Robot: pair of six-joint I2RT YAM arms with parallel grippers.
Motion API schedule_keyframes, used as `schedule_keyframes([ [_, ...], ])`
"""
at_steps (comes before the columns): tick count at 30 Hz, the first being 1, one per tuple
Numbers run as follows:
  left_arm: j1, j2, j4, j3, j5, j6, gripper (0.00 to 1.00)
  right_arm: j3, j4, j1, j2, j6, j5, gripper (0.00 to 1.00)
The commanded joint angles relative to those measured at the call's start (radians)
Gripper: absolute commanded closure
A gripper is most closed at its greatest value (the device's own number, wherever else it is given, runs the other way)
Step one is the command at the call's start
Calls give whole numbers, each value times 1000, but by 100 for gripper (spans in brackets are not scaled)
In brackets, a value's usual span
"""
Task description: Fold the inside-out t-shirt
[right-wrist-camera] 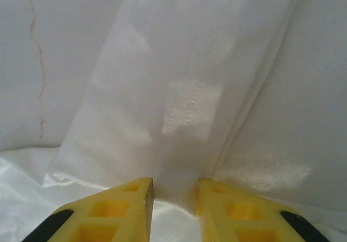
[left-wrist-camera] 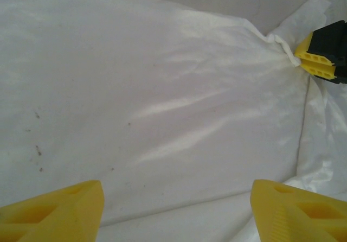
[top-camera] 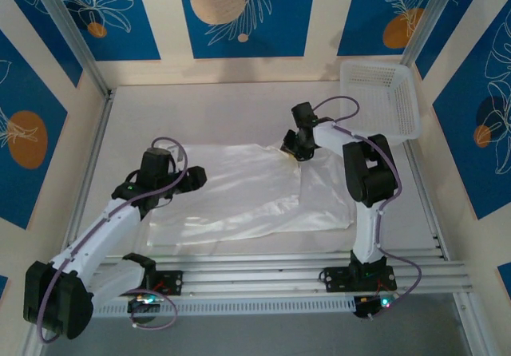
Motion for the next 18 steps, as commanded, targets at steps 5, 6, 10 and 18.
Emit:
schedule_keyframes([
  [5, -7, -1, 2, -10, -31, 0, 28, 92, -20, 4, 7, -12, -22, 100],
  [6, -7, -1, 1, -10, -31, -1, 28, 110, -20, 7, 10, -15, -19, 100],
  [10, -7, -2, -5, -7, -42, 6, 27, 251, -39, 22, 55, -77, 15, 100],
  [18, -7, 16, 29, -30, -79, -2, 27, 689, -159, 30, 237, -297, 11, 63],
])
